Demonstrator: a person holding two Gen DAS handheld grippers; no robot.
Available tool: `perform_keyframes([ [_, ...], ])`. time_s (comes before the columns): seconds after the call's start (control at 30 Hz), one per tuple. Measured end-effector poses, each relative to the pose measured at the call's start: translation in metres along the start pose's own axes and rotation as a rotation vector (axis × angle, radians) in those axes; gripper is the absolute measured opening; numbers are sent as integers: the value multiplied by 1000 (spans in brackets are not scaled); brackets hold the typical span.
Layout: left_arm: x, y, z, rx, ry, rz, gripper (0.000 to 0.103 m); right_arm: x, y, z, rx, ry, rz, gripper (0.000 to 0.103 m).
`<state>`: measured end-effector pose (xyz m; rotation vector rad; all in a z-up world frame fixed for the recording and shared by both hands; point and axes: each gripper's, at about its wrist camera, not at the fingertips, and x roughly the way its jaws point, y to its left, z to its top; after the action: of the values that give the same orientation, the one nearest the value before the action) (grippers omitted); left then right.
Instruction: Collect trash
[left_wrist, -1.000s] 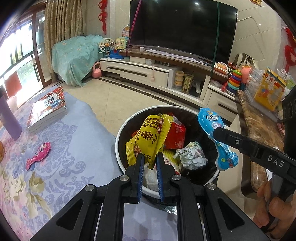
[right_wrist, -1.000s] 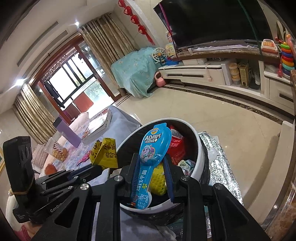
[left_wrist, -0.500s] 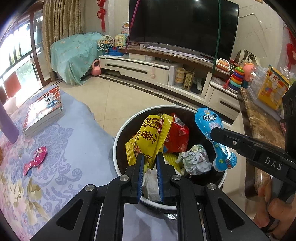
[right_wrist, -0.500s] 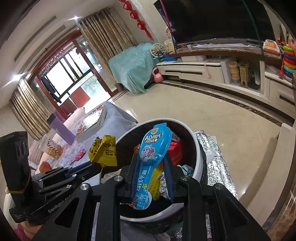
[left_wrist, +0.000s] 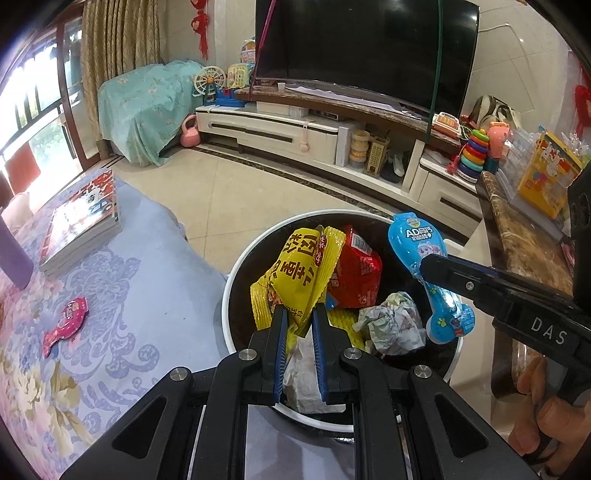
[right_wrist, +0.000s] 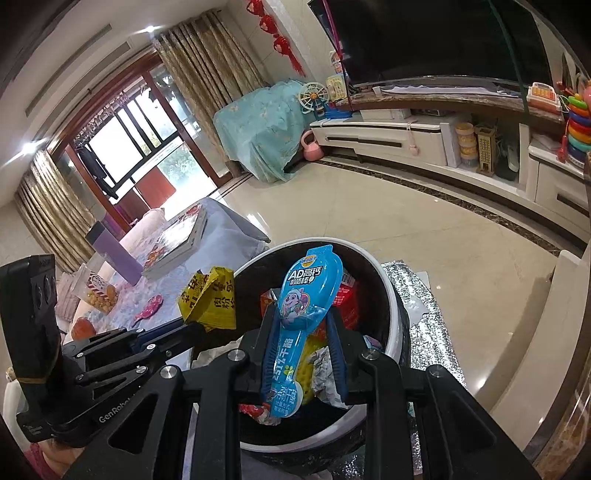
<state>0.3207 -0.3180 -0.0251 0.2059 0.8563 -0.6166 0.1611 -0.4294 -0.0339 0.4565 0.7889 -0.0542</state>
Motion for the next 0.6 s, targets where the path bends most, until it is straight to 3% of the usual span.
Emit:
perform_keyframes([
  [0.33, 5, 0, 3, 11, 10, 3, 15, 6, 1, 5, -12, 17, -18, 27],
  [0.43, 3, 0, 4, 11, 12, -6, 29, 8, 2, 6, -1, 24, -24, 31],
  [0.53, -4, 1, 4, 12, -5, 2, 43, 3, 0, 6, 17, 10, -24, 47],
  [0.6, -11, 4, 0, 7, -21, 5, 49, -2, 0, 6, 24, -1, -20, 49],
])
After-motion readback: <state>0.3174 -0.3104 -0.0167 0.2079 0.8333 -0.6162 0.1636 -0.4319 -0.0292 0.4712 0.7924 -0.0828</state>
